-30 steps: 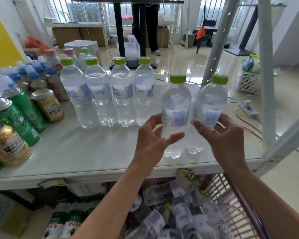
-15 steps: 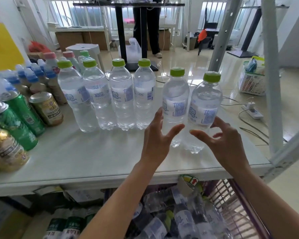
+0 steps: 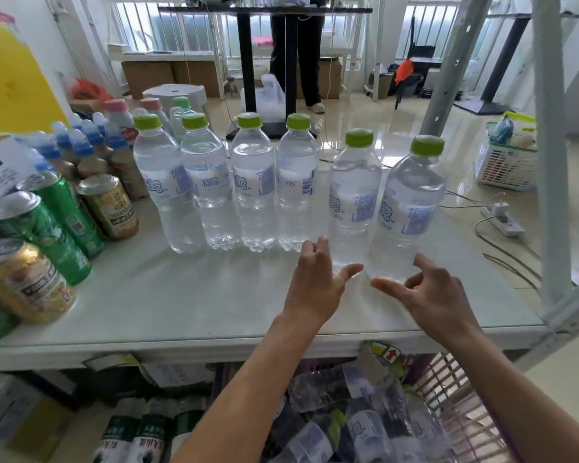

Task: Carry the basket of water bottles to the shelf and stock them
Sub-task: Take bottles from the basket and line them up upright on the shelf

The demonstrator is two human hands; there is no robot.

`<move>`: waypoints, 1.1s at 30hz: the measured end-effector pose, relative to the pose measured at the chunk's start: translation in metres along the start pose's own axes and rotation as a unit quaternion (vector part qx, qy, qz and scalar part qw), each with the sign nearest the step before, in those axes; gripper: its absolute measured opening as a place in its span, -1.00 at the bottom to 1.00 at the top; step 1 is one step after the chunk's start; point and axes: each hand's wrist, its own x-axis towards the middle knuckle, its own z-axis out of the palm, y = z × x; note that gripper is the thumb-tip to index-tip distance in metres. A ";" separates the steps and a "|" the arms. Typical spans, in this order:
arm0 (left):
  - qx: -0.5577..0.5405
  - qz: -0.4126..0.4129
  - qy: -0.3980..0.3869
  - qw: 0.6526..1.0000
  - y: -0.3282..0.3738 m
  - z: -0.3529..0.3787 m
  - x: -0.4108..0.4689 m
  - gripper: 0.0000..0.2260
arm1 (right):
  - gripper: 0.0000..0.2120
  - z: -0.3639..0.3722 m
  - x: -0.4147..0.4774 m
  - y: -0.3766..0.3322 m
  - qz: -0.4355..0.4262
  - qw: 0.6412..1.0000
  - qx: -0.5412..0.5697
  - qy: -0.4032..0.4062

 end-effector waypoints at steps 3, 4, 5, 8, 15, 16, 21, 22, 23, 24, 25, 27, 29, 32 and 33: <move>-0.028 -0.023 0.039 0.999 0.001 0.007 0.005 -0.51 | -0.45 0.011 0.006 0.000 0.000 1.000 -0.011 0.028; -0.041 -0.027 0.053 0.997 0.003 0.007 0.006 -0.51 | -0.42 0.014 0.008 0.000 0.000 0.999 -0.011 0.032; -0.050 -0.034 0.063 0.996 0.005 0.008 0.007 -0.52 | -0.37 0.016 0.010 0.001 0.006 0.999 -0.007 0.037; -0.048 -0.045 0.075 0.995 0.006 0.011 0.009 -0.58 | -0.28 0.019 0.016 0.002 0.032 0.998 0.012 0.058; 0.027 0.000 0.066 0.997 0.001 0.013 0.002 -0.83 | -0.40 0.023 0.020 0.002 0.028 0.997 -0.009 0.072; 0.028 0.003 0.064 0.998 0.000 0.011 0.003 -0.85 | -0.42 0.024 0.022 0.002 0.030 0.997 -0.012 0.074; 0.015 0.008 0.051 0.999 -0.007 0.007 0.003 -0.86 | -0.46 0.026 0.029 0.003 0.029 0.996 -0.032 0.075; 0.012 0.009 0.042 0.999 -0.007 0.007 0.003 -0.84 | -0.47 0.026 0.030 0.003 0.028 0.996 -0.033 0.075; 0.012 0.010 0.035 0.999 -0.007 0.007 0.002 -0.82 | -0.47 0.027 0.030 0.002 0.027 0.996 -0.036 0.075; 0.013 0.010 0.030 0.999 -0.007 0.007 0.002 -0.80 | -0.46 0.027 0.031 0.002 0.028 0.996 -0.040 0.074; 0.014 0.009 0.025 1.000 -0.007 0.007 0.002 -0.77 | -0.44 0.027 0.032 0.002 0.027 0.996 -0.045 0.074; 0.015 0.003 0.017 1.000 -0.007 0.009 0.001 -0.72 | -0.41 0.028 0.033 0.001 0.025 0.995 -0.054 0.075; 0.012 -0.006 0.015 1.000 -0.006 0.010 0.002 -0.68 | -0.38 0.029 0.035 0.001 0.023 0.995 -0.056 0.080; 0.000 -0.019 0.023 1.000 -0.007 0.010 0.002 -0.66 | -0.37 0.031 0.038 0.002 0.017 0.995 -0.064 0.078; -0.003 -0.021 0.025 0.999 -0.007 0.010 0.002 -0.66 | -0.37 0.031 0.039 0.002 0.015 0.995 -0.070 0.076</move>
